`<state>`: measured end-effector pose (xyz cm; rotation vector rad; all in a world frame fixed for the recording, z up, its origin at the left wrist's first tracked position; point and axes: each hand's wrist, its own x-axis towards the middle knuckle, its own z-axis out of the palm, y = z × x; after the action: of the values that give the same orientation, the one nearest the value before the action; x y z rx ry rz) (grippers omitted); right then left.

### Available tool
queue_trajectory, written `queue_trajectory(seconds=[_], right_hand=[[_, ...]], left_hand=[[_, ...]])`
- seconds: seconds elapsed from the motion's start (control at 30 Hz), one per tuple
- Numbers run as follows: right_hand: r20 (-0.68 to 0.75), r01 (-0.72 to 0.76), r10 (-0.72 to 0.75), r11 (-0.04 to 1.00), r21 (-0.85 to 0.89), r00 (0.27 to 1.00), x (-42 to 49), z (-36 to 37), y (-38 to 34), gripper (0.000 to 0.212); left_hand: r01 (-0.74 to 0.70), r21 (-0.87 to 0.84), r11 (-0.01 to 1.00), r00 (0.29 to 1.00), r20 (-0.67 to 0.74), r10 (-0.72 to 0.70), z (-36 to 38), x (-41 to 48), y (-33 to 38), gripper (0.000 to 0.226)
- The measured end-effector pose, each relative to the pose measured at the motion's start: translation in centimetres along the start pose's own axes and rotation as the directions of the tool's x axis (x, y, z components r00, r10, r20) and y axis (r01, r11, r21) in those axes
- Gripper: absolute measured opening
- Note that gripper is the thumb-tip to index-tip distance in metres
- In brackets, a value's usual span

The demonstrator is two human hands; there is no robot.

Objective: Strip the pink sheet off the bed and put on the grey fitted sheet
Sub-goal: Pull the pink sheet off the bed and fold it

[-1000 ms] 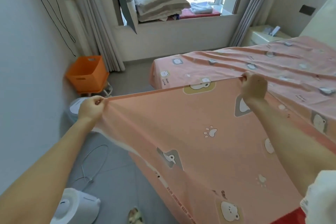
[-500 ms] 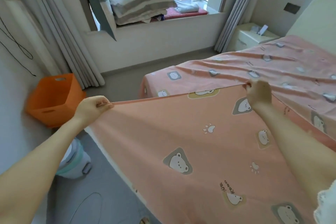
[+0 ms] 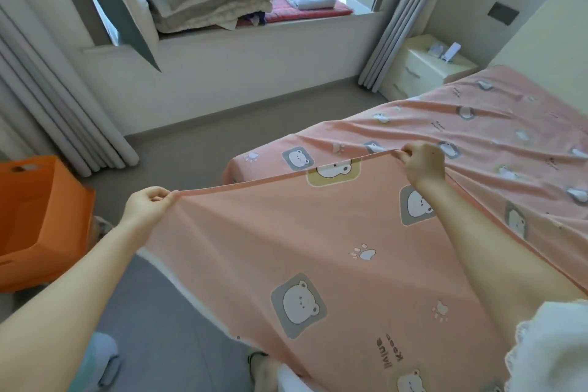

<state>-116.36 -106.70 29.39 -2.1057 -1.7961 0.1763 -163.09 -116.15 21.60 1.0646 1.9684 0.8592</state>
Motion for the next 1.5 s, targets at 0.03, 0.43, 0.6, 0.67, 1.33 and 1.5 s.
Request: queue_trajectory(seconds=[0.03, 0.43, 0.6, 0.67, 1.33, 1.5], right_hand=[[0.007, -0.011, 0.011, 1.0, -0.002, 1.0, 1.9, 0.8, -0.7, 0.031], [0.108, -0.177, 0.181, 0.983, -0.046, 0.978, 17.7, 11.2, -9.7, 0.029], [0.06, -0.306, 0.311, 0.948, -0.085, 0.948, 21.2, 14.7, -11.9, 0.032], [0.042, -0.388, 0.395, 0.915, -0.112, 0.918, 22.0, 15.5, -12.7, 0.032], [0.095, -0.363, 0.412, 0.872, -0.329, 0.906, 31.7, 33.5, -17.5, 0.03], [0.102, -0.2, 0.24, 0.933, -0.299, 0.965, 35.9, 37.7, -23.1, 0.031]], left_hand=[[0.034, -0.037, 0.999, 0.999, -0.007, -0.034, 0.2, 1.9, 0.6, 0.028], [0.193, -0.16, 0.968, 0.978, 0.113, -0.176, -1.6, 21.4, 2.1, 0.022], [0.211, -0.119, 0.97, 0.957, 0.229, -0.18, -0.8, 30.3, 2.0, 0.02], [0.222, -0.114, 0.968, 0.94, 0.29, -0.181, -0.1, 33.7, 2.0, 0.02], [0.234, 0.088, 0.968, 0.864, 0.437, -0.249, 6.0, 50.9, -10.8, 0.018], [0.271, 0.122, 0.955, 0.867, 0.4, -0.297, 4.5, 55.5, -14.2, 0.014]])
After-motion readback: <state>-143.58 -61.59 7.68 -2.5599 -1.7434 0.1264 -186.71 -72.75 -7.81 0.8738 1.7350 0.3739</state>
